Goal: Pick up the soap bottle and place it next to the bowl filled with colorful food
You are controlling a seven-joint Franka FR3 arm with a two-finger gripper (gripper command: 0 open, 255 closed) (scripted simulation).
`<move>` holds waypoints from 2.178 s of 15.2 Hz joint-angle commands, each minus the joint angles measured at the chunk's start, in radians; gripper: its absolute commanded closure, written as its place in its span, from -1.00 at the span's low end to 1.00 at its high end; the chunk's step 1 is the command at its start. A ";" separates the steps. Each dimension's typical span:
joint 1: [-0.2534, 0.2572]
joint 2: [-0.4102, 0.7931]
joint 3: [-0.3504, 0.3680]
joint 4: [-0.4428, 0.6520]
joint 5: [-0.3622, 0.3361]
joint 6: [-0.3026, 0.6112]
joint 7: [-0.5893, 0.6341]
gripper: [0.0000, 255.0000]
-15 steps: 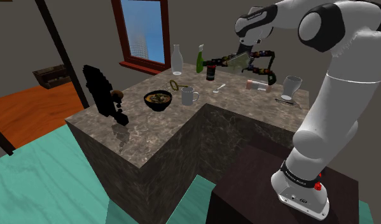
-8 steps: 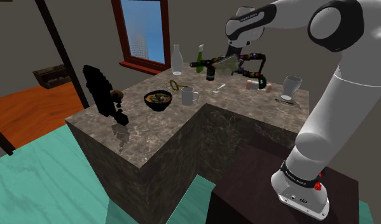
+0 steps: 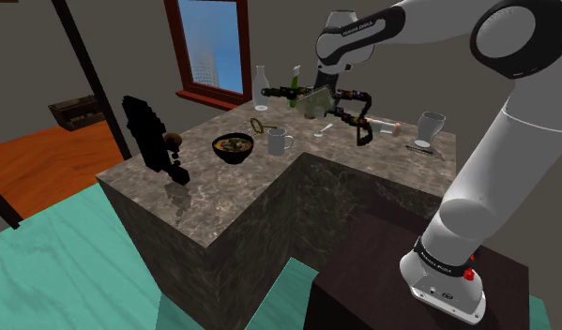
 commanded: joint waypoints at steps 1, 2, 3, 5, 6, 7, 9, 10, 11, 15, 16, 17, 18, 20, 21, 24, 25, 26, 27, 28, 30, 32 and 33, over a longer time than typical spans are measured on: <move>0.025 -0.003 0.026 0.001 -0.007 -0.001 0.056 1.00; 0.037 -0.004 0.039 0.000 -0.009 0.001 0.081 1.00; 0.048 -0.003 0.051 0.001 -0.012 0.001 0.106 1.00; 0.071 0.001 0.076 0.005 -0.017 0.002 0.155 1.00; 0.082 0.004 0.088 0.009 -0.019 0.002 0.180 1.00; 0.093 0.008 0.100 0.014 -0.022 0.002 0.204 1.00; 0.116 0.020 0.124 0.028 -0.027 0.001 0.253 1.00; 0.127 0.027 0.135 0.036 -0.029 0.000 0.277 1.00; 0.139 0.035 0.147 0.046 -0.032 -0.002 0.301 1.00; 0.185 0.075 0.190 0.097 -0.045 -0.011 0.396 1.00; 0.196 0.088 0.200 0.113 -0.049 -0.014 0.419 1.00; 0.208 0.101 0.210 0.130 -0.053 -0.018 0.443 1.00; 0.220 0.115 0.220 0.148 -0.057 -0.022 0.466 1.00; 0.244 0.146 0.238 0.188 -0.066 -0.032 0.511 1.00; 0.256 0.163 0.247 0.210 -0.071 -0.038 0.534 1.00; 0.294 0.219 0.270 0.285 -0.087 -0.059 0.599 1.00; 0.307 0.239 0.277 0.313 -0.093 -0.067 0.621 1.00; 0.320 0.260 0.284 0.343 -0.099 -0.076 0.642 1.00; 0.334 0.283 0.290 0.374 -0.105 -0.086 0.662 1.00; 0.357 0.323 0.300 0.432 -0.116 -0.105 0.696 1.00; 0.358 0.327 0.299 0.410 -0.117 -0.079 0.698 1.00; 0.358 0.331 0.298 0.389 -0.118 -0.054 0.699 1.00; 0.358 0.333 0.298 0.379 -0.118 -0.042 0.700 1.00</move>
